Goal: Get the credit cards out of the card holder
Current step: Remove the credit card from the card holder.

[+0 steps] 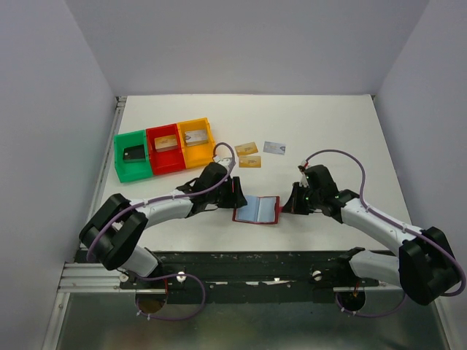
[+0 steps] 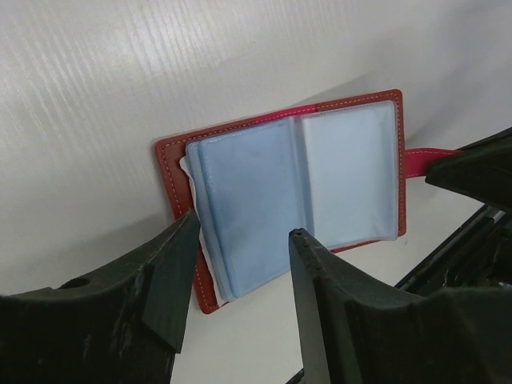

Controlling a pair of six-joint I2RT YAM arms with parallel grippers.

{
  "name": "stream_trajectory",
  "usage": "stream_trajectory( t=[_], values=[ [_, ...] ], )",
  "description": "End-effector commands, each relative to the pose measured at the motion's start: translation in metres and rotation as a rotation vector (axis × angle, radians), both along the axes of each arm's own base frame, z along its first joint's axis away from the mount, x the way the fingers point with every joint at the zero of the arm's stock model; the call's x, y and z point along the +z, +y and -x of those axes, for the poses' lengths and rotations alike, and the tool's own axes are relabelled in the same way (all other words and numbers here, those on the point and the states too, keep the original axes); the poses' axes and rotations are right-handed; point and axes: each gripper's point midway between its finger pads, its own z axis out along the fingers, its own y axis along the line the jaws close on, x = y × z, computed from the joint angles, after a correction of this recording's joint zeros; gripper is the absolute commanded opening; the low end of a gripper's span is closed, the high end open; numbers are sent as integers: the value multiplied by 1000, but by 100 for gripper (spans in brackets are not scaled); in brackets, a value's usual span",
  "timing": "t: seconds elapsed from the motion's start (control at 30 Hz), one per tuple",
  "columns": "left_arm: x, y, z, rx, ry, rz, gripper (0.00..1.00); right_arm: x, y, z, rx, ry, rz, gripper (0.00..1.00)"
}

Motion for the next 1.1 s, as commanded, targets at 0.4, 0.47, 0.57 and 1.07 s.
stream_trajectory(
  t=[0.4,0.47,0.57,1.07],
  values=[
    [-15,-11,10,-82,47,-26,62,-7,0,5,25,19,1,0],
    [-18,-11,11,-83,61,-36,62,-8,0,6,27,24,-2,0],
    [-19,-13,12,-93,66,-29,62,-8,1,6,29,24,-4,0],
    [26,-68,36,-389,-95,117,63,-13,5,7,34,47,-23,0]
  ],
)
